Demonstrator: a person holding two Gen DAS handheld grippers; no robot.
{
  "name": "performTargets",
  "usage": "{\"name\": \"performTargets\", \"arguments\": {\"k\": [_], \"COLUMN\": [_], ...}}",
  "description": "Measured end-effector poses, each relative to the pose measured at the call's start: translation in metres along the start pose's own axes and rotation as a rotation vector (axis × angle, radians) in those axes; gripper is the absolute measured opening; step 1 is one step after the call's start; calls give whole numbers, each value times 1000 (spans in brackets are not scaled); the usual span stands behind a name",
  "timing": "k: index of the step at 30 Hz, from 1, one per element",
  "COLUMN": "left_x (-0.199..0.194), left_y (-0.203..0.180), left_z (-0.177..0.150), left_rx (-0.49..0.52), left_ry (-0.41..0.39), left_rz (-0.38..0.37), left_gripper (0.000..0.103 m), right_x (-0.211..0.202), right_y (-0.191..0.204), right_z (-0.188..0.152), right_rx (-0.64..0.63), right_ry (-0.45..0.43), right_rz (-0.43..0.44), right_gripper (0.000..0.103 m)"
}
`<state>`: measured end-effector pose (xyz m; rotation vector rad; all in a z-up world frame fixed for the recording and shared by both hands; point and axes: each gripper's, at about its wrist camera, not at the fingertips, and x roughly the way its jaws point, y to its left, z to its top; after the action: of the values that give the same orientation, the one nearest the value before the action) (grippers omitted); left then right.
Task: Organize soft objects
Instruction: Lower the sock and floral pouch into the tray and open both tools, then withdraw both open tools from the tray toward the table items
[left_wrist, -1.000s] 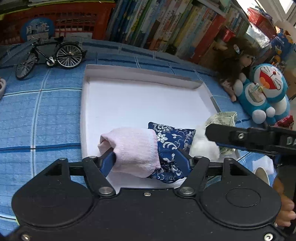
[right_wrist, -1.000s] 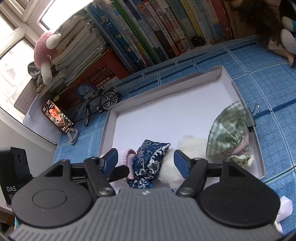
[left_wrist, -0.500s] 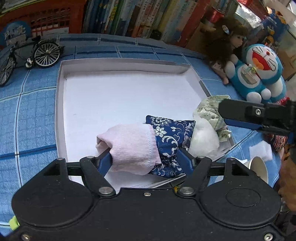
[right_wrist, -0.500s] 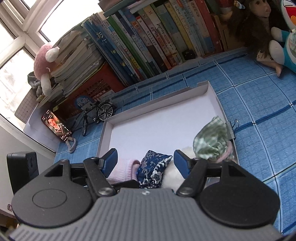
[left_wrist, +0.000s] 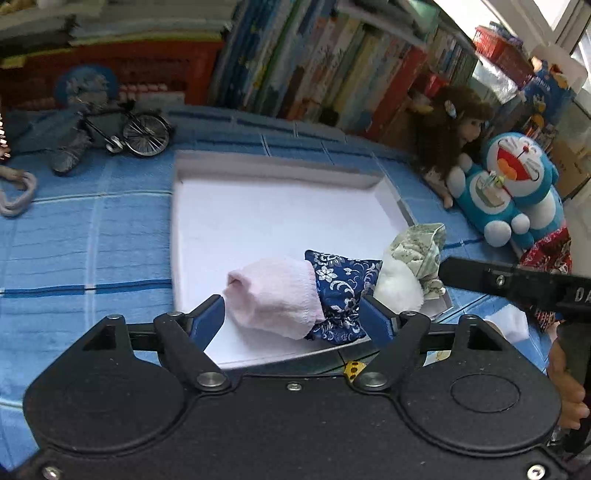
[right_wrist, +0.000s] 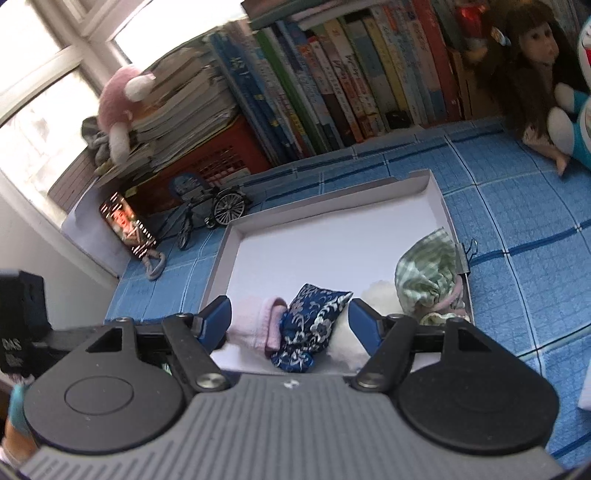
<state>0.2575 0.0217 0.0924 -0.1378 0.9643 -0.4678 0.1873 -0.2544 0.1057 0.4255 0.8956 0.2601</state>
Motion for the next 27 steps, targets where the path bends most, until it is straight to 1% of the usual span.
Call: {"name": "performTargets", "arguments": {"k": [9, 14, 19, 21, 23, 27], "left_x": [-61, -87, -108, -119, -128, -133], "left_y": [0, 2, 4, 5, 7, 6], "left_z": [-41, -71, -100, -115, -132, -165], "left_rx": [28, 39, 43, 34, 27, 32], "left_ry": [-138, -204, -262, -305, -346, -367], "left_rz": [49, 75, 100, 125, 130, 144], "left_gripper": [82, 83, 84, 84, 84, 84], "right_x": [-24, -35, -41, -44, -48, -53], "right_y": [20, 30, 38, 40, 43, 47], "right_z": [-36, -62, -83, -92, -104, -134], "right_rx": [-170, -274, -362, -401, -447, -560], "right_ry": [-13, -12, -25, -40, -61, -140], "right_rz": [0, 15, -5, -18, -31, -74], "right_gripper": [83, 85, 86, 86, 86, 86]}}
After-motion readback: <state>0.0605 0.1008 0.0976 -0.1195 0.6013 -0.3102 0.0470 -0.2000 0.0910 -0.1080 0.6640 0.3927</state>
